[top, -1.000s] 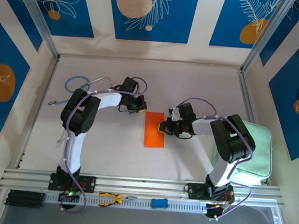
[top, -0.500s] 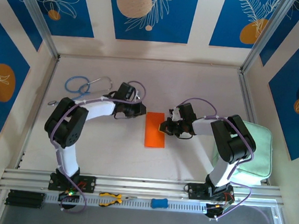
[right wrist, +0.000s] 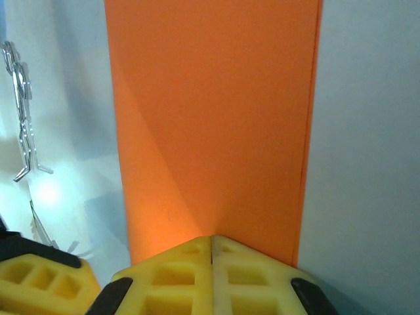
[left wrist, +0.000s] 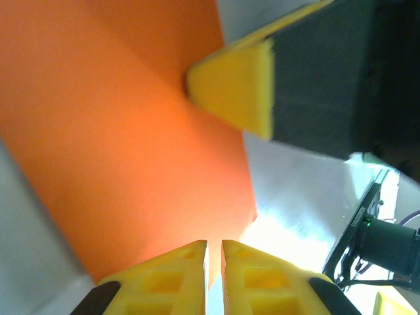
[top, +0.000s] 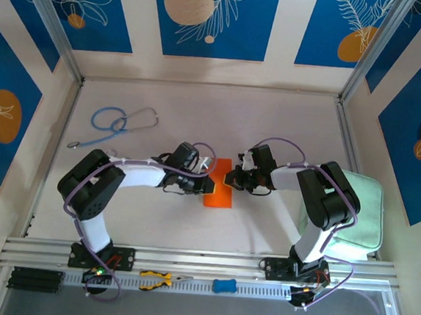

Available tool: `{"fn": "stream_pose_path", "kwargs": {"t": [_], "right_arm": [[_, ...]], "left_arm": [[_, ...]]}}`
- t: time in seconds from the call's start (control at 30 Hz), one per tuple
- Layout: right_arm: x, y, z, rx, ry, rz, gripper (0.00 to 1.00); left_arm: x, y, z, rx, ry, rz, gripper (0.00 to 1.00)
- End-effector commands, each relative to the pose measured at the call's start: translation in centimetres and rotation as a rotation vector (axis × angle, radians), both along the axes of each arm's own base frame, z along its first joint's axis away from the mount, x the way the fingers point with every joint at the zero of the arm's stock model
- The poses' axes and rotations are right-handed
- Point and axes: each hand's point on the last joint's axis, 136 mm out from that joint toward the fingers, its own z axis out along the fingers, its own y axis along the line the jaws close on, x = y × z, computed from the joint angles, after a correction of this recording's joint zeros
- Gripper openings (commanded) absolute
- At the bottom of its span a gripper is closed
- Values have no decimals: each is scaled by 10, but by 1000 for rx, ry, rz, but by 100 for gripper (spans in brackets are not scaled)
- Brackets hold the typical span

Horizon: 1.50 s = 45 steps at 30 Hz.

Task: Fold a paper plane with a square sheet of paper (pick it up from the middle)
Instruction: First fold the square sheet of paper in half at the center of the table.

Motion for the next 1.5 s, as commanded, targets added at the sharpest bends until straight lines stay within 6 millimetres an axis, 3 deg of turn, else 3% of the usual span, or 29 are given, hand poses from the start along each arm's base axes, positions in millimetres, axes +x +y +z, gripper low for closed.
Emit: {"fn": "stream_pose_path", "kwargs": {"t": [0.0,0.2,0.4,0.53,0.7,0.87,1.0,1.1,1.2,1.47], "right_arm": [[-39,-35,-51,-189,188,-40,0],[-39,-36,-52,-198,191,-42,0],[-39,-35,-51,-195,187,-38,0],[-40,-32,-49,-191,179,-23,0],[-32,-18,-28,-130,123,22,1],[-13,3,30,-36,90,47,6],[-3,-13,62,-131,36,-29,19],[-9,-32,65,-136,35,-110,28],[-25,-42,58,-97,57,-160,32],[-59,-35,46,-23,107,-160,37]], "left_arm": [[-17,5,-12,1,36,-38,15],[-39,27,-31,115,56,-57,14],[-49,41,-28,177,29,-79,14],[-44,42,-15,203,-32,-74,13],[-20,42,16,184,-156,3,10],[16,43,41,126,-204,127,10],[45,32,54,8,-165,186,11],[62,18,62,-47,-163,175,13],[76,6,57,-49,-147,155,13],[105,-12,34,-43,-107,138,16]]}}
